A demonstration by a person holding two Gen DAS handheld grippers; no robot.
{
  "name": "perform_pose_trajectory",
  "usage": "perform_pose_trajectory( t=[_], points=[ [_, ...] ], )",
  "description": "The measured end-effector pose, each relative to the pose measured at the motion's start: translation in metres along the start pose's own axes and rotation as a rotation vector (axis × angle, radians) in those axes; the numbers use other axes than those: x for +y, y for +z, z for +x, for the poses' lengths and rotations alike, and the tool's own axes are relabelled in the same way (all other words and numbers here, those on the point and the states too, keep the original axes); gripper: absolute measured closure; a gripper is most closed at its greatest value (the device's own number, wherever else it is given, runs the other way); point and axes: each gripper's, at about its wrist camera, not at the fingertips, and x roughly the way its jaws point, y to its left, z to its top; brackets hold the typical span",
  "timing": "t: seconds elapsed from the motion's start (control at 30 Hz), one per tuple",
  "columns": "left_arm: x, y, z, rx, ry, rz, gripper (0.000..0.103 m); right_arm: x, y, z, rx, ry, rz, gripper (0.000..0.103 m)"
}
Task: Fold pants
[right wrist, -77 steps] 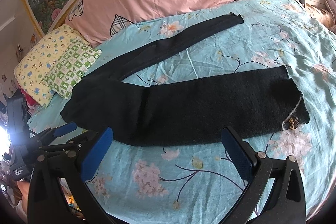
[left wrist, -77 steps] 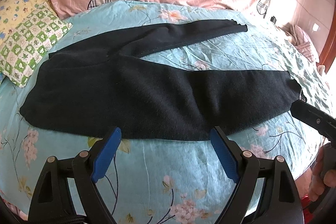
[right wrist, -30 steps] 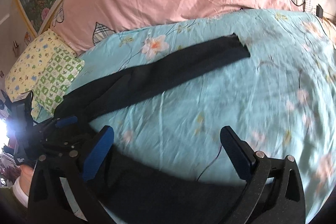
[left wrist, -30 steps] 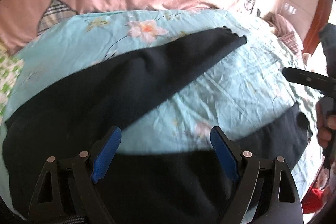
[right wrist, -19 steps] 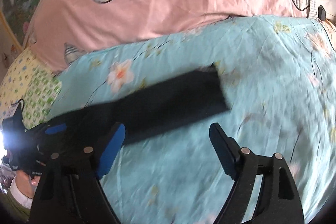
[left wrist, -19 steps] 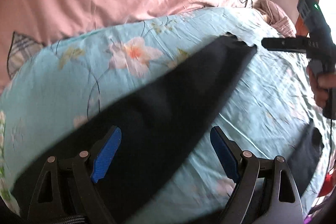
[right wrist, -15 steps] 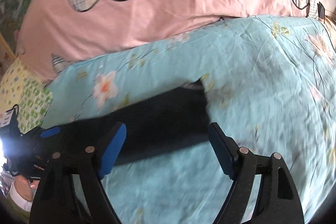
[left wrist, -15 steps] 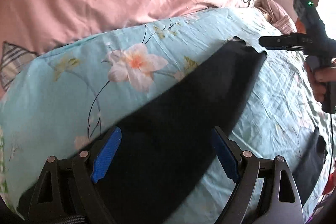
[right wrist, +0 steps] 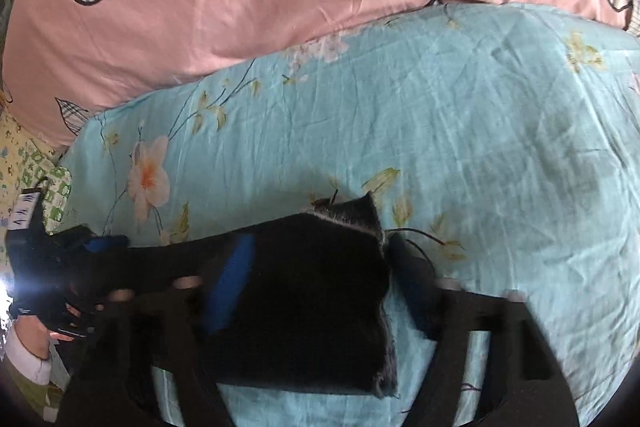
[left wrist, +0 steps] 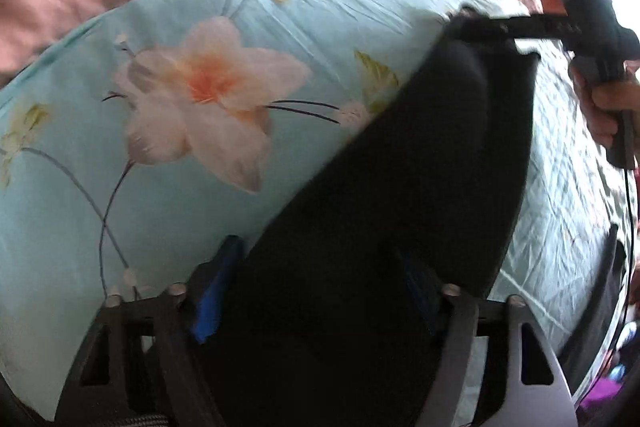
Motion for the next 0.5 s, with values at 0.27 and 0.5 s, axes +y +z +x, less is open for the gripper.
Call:
perform_pose_trajectory(
  t=[0.27,0.5],
  points=[
    [-0.029,-0.014,-0.039,-0.074,-0.012,0.047,0.096,0.008,-0.01,-0.037,-0.109,0.049,-0.026,0.089],
    [-0.064,-0.052,-0.087,-0.136,-0.012,0.044,0.098,0.017,-0.057,-0.104,-0.191,0.145,-0.052,0.09]
  ],
)
